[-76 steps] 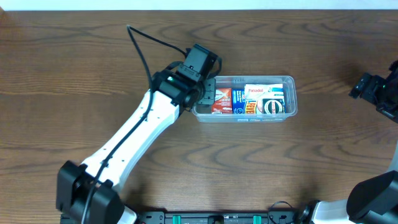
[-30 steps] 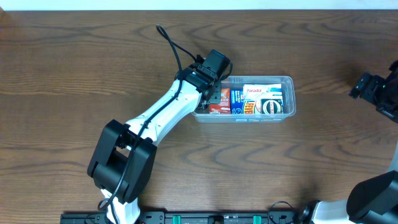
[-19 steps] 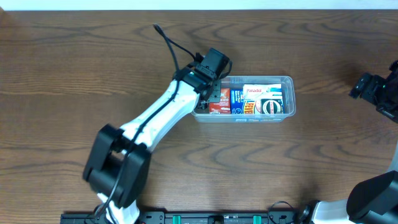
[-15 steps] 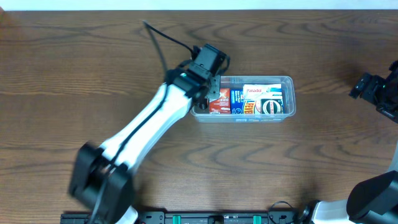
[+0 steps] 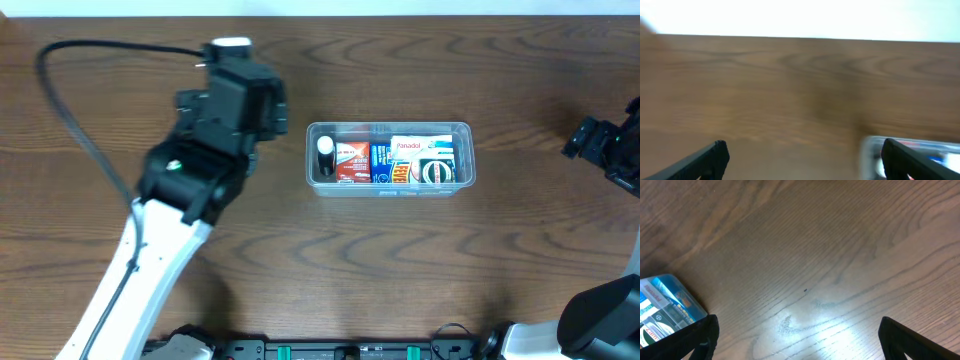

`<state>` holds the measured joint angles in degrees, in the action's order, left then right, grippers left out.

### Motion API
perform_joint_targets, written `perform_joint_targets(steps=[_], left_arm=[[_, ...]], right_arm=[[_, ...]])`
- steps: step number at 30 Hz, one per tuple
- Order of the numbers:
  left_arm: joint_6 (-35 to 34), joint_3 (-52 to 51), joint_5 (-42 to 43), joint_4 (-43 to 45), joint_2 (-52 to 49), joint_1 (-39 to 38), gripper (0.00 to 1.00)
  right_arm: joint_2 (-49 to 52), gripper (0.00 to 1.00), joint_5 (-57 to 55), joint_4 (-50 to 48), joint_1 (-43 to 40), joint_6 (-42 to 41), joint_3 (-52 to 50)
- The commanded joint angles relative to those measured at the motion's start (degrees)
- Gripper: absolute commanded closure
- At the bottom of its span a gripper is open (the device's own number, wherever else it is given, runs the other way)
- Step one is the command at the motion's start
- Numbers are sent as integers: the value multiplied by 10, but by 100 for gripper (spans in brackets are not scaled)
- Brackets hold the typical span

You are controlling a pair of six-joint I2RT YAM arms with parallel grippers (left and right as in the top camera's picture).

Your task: Pack container

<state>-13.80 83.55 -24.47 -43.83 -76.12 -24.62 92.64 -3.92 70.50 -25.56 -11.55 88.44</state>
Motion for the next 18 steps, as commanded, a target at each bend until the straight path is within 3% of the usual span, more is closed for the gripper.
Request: perform_joint_targets(steps=[1,9,18], left_arm=[[26,8,-45,-24,44,24,2],[26,8,-45,-60,110,39,2],[26,8,-45,-61,112,39,2]], right_arm=[[-2,1,-6,0,-3,-6,7],[-2,1,-6,0,-3,-6,7],[-2,1,-6,0,-3,-6,7]])
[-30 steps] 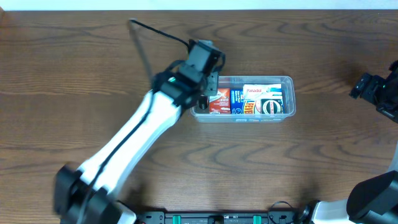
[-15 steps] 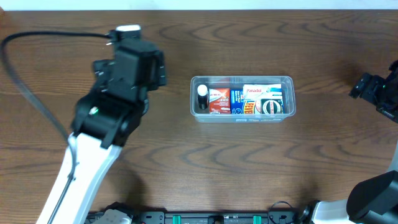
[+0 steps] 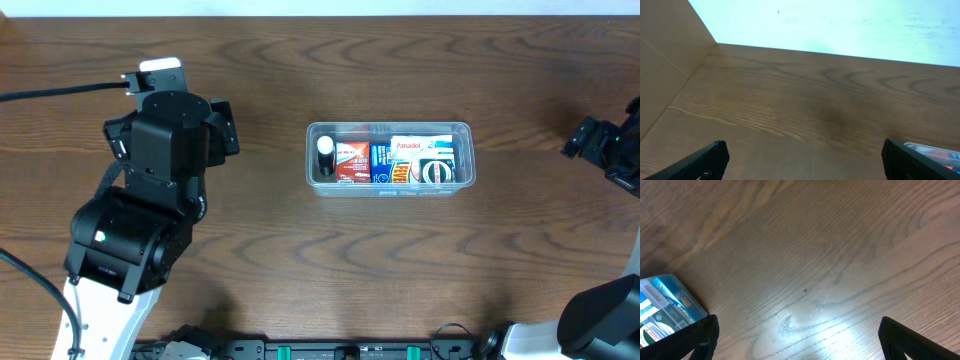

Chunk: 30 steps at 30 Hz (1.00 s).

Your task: Pack container

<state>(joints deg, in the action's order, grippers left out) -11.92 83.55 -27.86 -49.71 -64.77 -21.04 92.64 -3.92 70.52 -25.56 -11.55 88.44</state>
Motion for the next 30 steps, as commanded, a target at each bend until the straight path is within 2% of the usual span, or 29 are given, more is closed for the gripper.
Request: perform_joint_targets(steps=[1,22,26,30], left_arm=[[7,8,-11,-2,-2,3,2],[7,8,-11,-4,-3,3,2],[7,8,-11,-4,-3,3,2],[7,8,-12,-4,-3,3,2]], right_arm=[[-2,1,-6,0,-3,-6,7],[-23,1,-6,0,2,-6,6],[-82,1,-6,0,41,-6,6],[-159,1,-6,0,119,-6,6]])
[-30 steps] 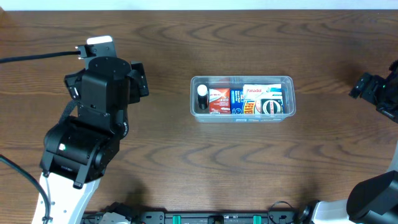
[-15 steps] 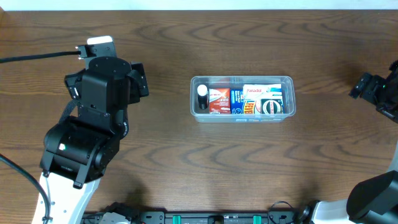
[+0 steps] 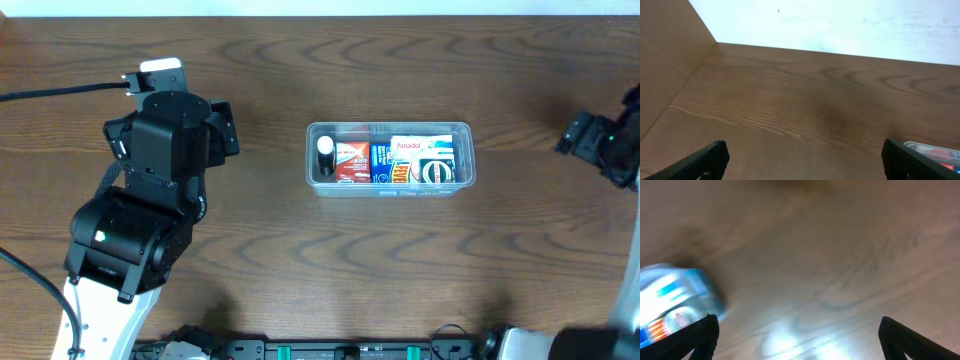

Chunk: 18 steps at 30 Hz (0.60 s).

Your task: Pack container

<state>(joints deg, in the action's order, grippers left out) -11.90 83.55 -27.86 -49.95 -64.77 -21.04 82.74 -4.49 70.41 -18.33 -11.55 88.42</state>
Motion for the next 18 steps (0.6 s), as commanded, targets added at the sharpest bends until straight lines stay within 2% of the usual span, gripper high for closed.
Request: perform_joint_targets(steps=[1,10,18], left_arm=[[7,8,-11,-2,-3,3,2],[7,8,-12,-2,-3,3,2],[7,8,-11,-2,-3,3,2]], right_arm=[[-81,1,0,1,71,-6,6],[-271,1,-2,-7,258,-6,6],[-442,1,30,-8,270,-9,-12]])
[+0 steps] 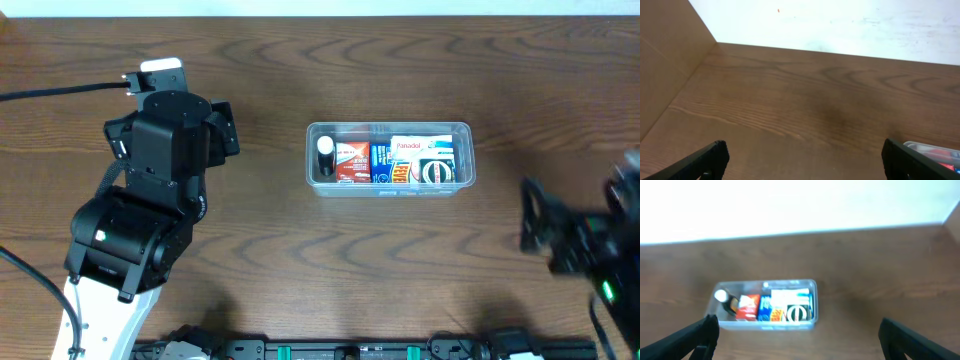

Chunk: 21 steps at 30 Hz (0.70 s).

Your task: Pack container

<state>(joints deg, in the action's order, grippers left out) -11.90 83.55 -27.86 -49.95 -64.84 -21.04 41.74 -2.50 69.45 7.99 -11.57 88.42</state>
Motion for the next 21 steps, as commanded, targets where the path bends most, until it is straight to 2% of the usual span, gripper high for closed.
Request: perform_joint_targets(steps=[1,7,12,21], left_arm=[[7,8,-11,-2,-2,3,2],[7,8,-11,-2,-2,3,2],[7,8,-11,-2,-2,3,2],[7,8,-11,-2,-2,3,2]], right_arm=[[-53,1,11,1,7,-9,-21],[-177,1,11,-37,14,-46,-112],[-259,1,10,-99,12,-58,-227],[-362,1,11,-302,-24,-58,-483]])
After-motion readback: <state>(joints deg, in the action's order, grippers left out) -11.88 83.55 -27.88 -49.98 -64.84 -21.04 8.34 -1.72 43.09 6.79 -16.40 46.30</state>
